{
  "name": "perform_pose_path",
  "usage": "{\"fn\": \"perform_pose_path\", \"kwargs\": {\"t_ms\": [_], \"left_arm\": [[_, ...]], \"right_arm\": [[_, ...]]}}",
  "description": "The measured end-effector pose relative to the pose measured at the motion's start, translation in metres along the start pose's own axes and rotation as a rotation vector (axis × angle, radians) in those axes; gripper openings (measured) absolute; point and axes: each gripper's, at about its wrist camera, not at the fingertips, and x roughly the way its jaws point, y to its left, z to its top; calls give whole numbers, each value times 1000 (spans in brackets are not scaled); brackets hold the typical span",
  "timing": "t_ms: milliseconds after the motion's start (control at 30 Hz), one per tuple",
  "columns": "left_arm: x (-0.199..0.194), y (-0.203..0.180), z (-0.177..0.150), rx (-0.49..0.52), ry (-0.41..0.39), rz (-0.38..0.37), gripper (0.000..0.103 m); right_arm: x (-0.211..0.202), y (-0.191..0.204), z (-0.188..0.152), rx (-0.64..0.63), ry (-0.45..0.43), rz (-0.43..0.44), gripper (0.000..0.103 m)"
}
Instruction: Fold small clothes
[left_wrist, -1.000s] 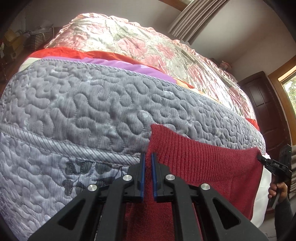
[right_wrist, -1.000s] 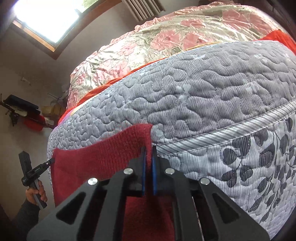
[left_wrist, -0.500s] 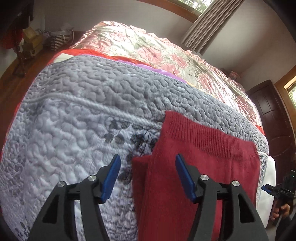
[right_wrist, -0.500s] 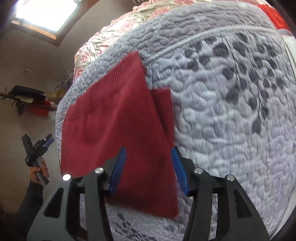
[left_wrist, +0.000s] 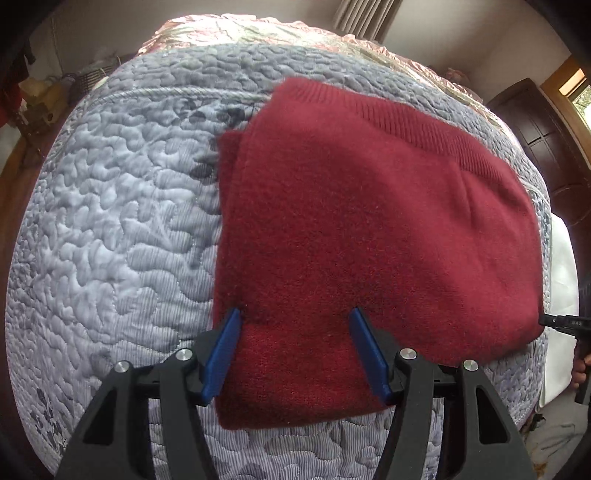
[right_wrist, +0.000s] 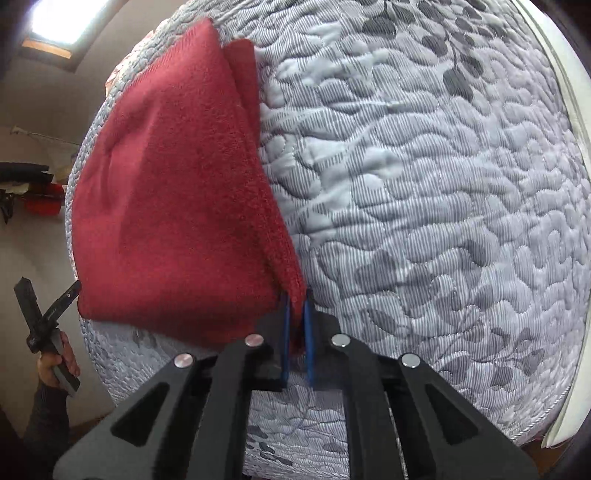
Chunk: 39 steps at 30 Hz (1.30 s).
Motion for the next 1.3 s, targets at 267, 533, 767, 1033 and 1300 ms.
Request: {"fn": "perform_pose_path", "kwargs": {"t_ms": [267, 533, 767, 1033, 1300], "left_arm": [[-55, -15, 4, 44, -99, -38, 62], [-1, -41, -26, 56, 47, -59, 62], [2, -40, -21, 66, 88, -80, 62], [-52, 44, 39, -196, 17, -206, 82], [10, 94, 103, -399, 168, -404, 83]], "right_arm": [[-59, 48, 11, -102, -164, 11, 21], [21, 108, 5, -249, 0, 84, 22], [11, 112, 0, -296, -39, 13, 30], [-18, 234, -85, -840, -309, -258, 75], [78, 352, -176, -1355, -484, -457, 82]]}}
